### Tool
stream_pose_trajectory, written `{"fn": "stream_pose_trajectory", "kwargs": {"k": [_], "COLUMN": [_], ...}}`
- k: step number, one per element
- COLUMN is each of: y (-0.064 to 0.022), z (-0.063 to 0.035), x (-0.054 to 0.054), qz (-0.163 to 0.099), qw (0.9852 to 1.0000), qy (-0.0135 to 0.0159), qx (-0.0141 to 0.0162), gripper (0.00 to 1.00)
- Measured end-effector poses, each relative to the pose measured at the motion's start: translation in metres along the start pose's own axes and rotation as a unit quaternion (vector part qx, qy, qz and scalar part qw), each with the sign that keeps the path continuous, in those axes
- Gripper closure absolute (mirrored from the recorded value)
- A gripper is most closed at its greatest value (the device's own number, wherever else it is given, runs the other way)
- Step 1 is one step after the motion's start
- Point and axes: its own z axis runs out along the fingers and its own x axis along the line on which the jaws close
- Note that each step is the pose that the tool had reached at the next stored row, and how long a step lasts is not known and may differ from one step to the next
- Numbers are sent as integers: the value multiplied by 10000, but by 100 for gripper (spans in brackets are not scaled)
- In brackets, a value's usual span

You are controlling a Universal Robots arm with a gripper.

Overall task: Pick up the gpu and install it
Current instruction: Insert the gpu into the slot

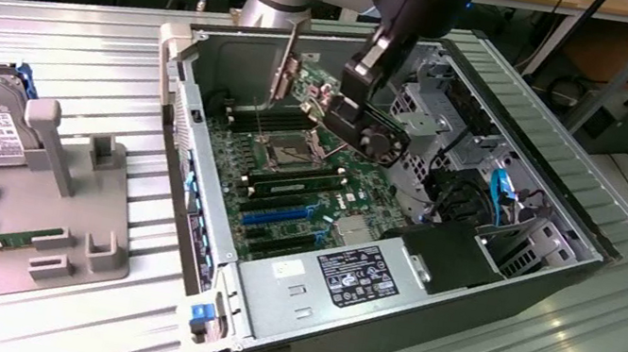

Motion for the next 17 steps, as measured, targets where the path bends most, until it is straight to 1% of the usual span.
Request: {"fn": "stream_pose_trajectory", "kwargs": {"k": [3,4,6,7,8,10,11,12,14,15,17], "y": [0,0,0,0,0,0,0,0,0,0,0], "z": [1,2,2,2,3,3,3,4,4,5,5], "x": [0,0,0,0,0,0,0,0,0,0,0], "qz": [-335,-467,-752,-896,-978,-1221,-1371,-1531,-1707,-1849,-2081], "qw": [9994,9989,9972,9960,9952,9925,9905,9882,9853,9827,9780], "qy": [23,31,50,59,64,80,89,99,110,119,134], "qx": [1,1,1,1,1,1,1,1,1,1,1], "gripper": [74,74,74,74,74,74,74,74,74,74,74]}}
